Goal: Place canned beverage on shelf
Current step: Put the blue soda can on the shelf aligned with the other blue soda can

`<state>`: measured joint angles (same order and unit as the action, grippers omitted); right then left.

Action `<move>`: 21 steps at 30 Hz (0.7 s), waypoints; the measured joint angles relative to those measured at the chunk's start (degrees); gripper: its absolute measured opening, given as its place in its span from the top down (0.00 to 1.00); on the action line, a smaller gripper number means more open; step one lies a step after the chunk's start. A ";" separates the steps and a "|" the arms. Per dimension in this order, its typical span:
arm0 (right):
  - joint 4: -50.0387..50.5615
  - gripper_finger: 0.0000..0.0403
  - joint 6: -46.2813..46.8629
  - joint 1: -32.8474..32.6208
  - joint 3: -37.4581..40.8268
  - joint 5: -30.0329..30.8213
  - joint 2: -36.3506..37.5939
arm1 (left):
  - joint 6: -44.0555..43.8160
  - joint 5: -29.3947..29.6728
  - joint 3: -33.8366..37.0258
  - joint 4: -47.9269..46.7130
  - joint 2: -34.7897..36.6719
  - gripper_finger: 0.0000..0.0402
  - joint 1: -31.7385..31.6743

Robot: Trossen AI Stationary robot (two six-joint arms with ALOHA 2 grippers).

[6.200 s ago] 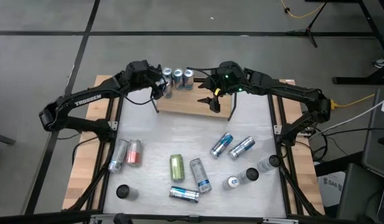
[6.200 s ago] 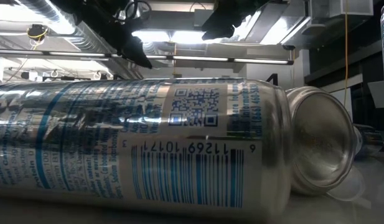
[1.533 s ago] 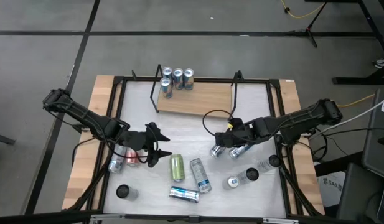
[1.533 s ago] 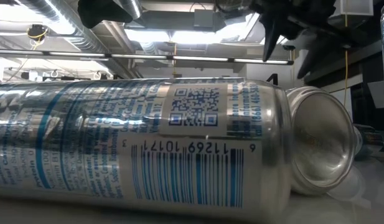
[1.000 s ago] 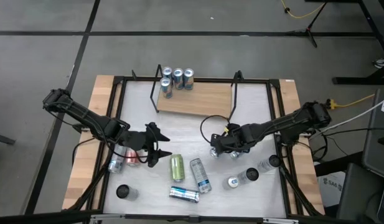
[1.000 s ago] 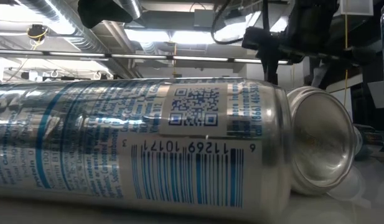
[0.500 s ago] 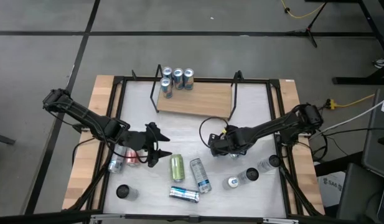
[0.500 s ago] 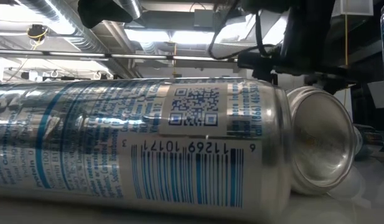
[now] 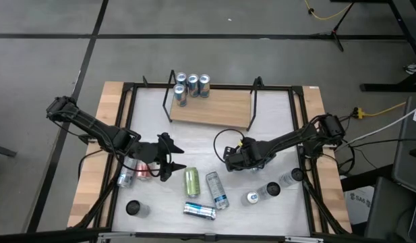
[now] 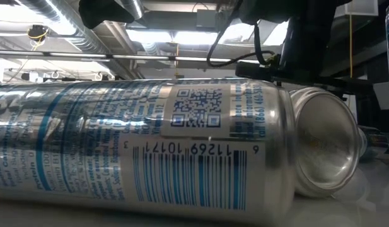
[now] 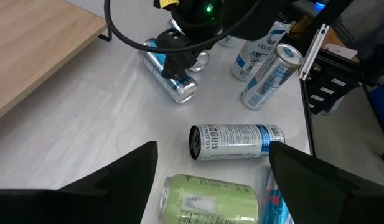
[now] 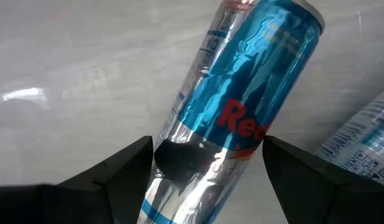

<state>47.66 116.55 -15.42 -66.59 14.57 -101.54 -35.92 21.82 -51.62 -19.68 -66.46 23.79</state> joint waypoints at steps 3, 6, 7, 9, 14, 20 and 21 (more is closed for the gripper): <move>-0.10 0.28 0.00 0.02 0.00 0.53 -0.72 | 0.00 0.00 0.00 0.02 0.00 0.25 0.00; 0.08 0.28 0.00 0.02 0.00 1.09 -1.38 | 0.02 0.00 0.00 -0.02 0.02 0.25 0.00; -0.13 0.28 -0.01 0.02 0.00 1.54 -1.56 | 0.02 0.00 0.00 -0.02 0.02 0.25 0.00; -0.39 0.28 -0.04 0.02 -0.03 1.86 -2.18 | 0.02 0.00 0.00 -0.02 0.03 0.25 0.00; -1.60 0.28 -1.20 0.07 -0.04 3.45 -3.23 | 0.02 -0.01 -0.02 -0.04 0.04 0.25 0.00; -2.25 0.28 -4.05 0.13 -0.08 4.32 -4.31 | 0.02 -0.02 -0.02 -0.04 0.04 0.25 0.00; -2.53 0.28 -4.42 0.13 -0.07 4.31 -4.74 | 0.02 -0.02 -0.02 -0.05 0.04 0.25 -0.02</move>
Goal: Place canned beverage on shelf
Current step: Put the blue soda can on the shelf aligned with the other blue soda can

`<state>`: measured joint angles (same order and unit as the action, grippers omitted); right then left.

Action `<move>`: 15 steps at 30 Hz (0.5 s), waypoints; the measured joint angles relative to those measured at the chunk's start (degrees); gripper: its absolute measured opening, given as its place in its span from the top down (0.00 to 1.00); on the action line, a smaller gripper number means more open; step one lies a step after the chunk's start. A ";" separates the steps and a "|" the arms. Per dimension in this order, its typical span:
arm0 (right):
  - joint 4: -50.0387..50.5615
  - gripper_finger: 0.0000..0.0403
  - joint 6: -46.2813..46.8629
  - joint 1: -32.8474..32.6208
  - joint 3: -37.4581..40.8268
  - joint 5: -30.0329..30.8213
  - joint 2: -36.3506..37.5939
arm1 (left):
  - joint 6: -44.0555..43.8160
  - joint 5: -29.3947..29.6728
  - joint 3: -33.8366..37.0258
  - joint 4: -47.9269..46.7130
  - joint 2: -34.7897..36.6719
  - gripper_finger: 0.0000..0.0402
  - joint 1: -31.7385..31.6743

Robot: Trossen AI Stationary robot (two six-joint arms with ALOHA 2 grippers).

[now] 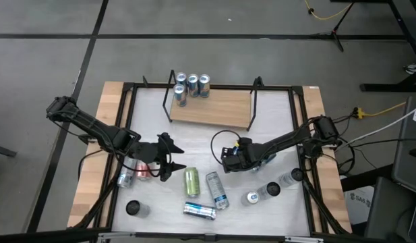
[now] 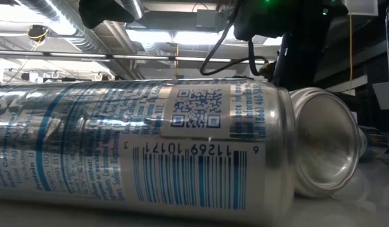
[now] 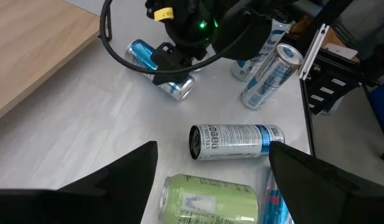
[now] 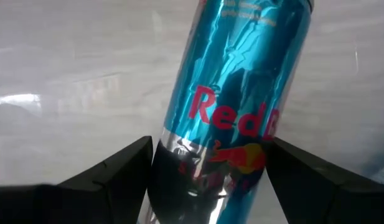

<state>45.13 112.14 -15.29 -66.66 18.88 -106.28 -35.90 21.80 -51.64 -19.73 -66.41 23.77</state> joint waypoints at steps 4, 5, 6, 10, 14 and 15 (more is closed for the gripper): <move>-1.60 0.28 -0.20 0.02 0.05 -0.98 -1.11 | 0.00 0.00 0.00 0.01 -0.02 0.25 0.01; -2.06 0.28 -0.30 0.04 0.09 -1.86 -1.41 | 0.00 0.00 -0.02 0.00 -0.02 0.25 0.02; -1.94 0.28 -0.55 0.04 0.10 -2.15 -1.51 | 0.00 0.00 -0.02 0.00 -0.02 0.25 0.00; -2.40 0.28 -3.25 0.02 0.01 -3.42 -2.27 | 0.00 -0.02 -0.02 0.00 -0.02 0.25 0.00; -2.61 0.28 -3.30 0.02 -0.01 -3.43 -2.52 | 0.00 -0.12 -0.02 0.02 -0.02 0.25 0.00; -2.63 0.28 -3.28 0.02 0.01 -3.42 -2.54 | 0.00 -0.20 -0.02 0.02 -0.02 0.25 0.00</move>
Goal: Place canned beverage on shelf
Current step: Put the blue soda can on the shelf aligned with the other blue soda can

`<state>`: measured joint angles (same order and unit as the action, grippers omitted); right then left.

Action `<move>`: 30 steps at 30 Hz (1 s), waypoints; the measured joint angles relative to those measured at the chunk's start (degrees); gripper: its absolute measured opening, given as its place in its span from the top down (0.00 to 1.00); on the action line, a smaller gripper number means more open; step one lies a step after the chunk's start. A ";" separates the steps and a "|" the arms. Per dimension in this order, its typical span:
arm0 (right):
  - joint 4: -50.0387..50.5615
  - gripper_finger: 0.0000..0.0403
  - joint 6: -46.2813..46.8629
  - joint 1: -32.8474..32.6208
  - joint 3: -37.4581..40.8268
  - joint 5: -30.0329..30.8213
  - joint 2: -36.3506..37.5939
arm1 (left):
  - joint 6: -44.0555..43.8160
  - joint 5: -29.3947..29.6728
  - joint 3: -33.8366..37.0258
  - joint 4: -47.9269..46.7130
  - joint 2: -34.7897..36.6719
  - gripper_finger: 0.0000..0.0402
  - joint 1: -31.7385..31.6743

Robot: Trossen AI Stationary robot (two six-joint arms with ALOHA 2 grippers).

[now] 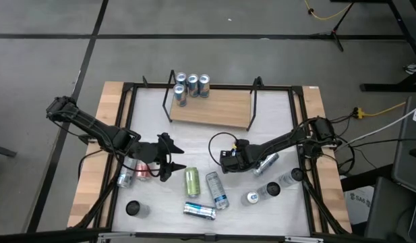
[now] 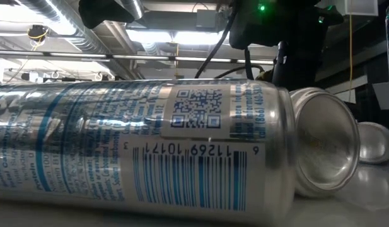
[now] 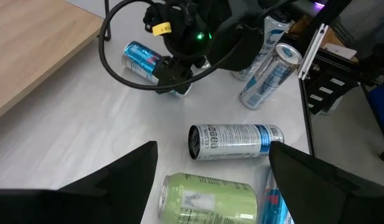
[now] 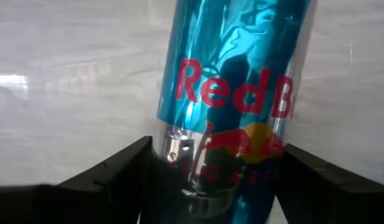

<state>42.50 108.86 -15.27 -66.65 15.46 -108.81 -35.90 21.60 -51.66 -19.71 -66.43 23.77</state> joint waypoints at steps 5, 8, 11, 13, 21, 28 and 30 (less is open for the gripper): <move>0.11 0.36 0.14 -0.02 0.03 0.12 -0.04 | 0.00 -0.04 0.00 0.01 0.00 0.25 0.00; 0.09 0.44 0.15 -0.04 0.04 0.46 -0.04 | 0.00 -0.04 0.00 0.01 0.00 0.25 0.00; 0.02 0.47 0.09 -0.08 0.04 0.48 -0.04 | 0.02 -0.02 0.00 0.01 0.00 0.25 0.00; 0.10 0.47 -1.44 -0.14 -0.33 0.80 -0.06 | 0.02 -0.02 0.00 0.01 0.00 0.25 0.00; -0.02 0.46 -13.96 -1.27 -6.98 7.35 -0.31 | -0.02 0.33 0.02 0.12 2.50 0.25 0.00; 0.35 0.47 -28.86 -1.42 -13.81 17.40 -0.31 | -0.10 3.79 0.02 0.12 9.12 0.25 -0.01; -0.59 0.46 -34.64 -1.42 -15.27 20.78 -0.31 | -0.11 6.74 0.02 0.33 11.02 0.25 -0.01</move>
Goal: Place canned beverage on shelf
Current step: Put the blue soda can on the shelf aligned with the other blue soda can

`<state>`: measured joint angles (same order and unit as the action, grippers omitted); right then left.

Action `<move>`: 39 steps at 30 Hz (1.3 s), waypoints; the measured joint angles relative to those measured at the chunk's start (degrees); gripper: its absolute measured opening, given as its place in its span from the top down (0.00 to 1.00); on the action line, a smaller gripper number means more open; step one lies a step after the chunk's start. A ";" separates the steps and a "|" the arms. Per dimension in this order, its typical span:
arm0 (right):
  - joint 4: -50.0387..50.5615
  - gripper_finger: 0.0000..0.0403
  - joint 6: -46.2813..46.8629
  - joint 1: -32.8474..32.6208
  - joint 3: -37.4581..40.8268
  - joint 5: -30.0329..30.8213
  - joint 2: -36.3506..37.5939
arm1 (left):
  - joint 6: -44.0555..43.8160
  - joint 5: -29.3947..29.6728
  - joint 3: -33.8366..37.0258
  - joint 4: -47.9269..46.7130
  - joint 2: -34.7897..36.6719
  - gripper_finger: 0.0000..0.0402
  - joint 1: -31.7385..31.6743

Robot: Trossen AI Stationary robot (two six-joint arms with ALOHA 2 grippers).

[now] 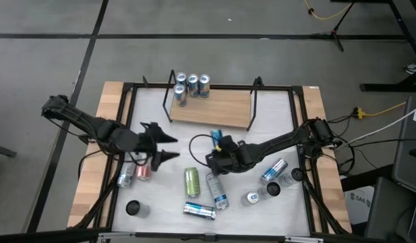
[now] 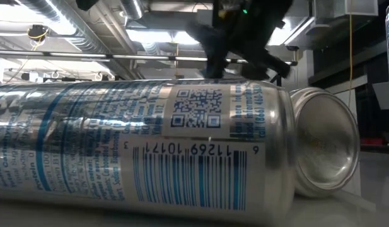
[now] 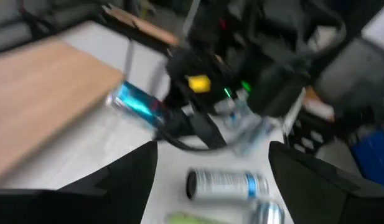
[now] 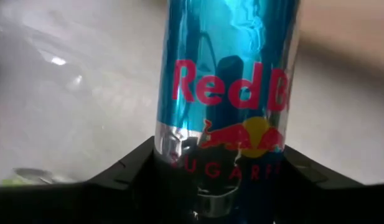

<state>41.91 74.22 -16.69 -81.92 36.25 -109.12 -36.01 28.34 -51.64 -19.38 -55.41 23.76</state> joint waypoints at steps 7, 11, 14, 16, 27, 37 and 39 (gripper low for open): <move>-11.65 0.46 -23.17 0.13 -1.43 9.57 0.09 | 0.23 14.30 0.00 2.19 3.75 0.25 -0.02; -20.67 0.46 -35.37 0.20 -1.45 12.53 0.09 | 0.53 19.18 0.00 2.24 3.90 0.25 -1.49; -26.49 0.46 -45.00 0.20 -1.46 13.81 0.12 | 0.57 17.70 0.00 2.21 3.88 0.25 -4.09; -29.32 0.46 -50.60 0.20 -1.47 14.70 0.13 | 0.51 14.86 0.00 2.23 3.87 0.25 -6.32; -37.66 0.45 -70.19 2.70 -1.49 14.37 0.22 | -1.07 5.92 0.02 2.38 1.41 0.25 -11.29; -39.39 0.45 -76.28 3.63 -1.51 10.67 0.22 | -2.93 4.50 0.02 2.66 0.47 0.25 -11.27; -39.30 0.45 -76.31 3.63 -1.51 10.62 0.22 | -2.93 4.50 0.02 2.30 -0.17 0.25 -11.27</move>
<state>2.61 -2.09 -13.06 -83.44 46.87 -108.90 -38.94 32.84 -51.62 -17.08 -55.58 12.49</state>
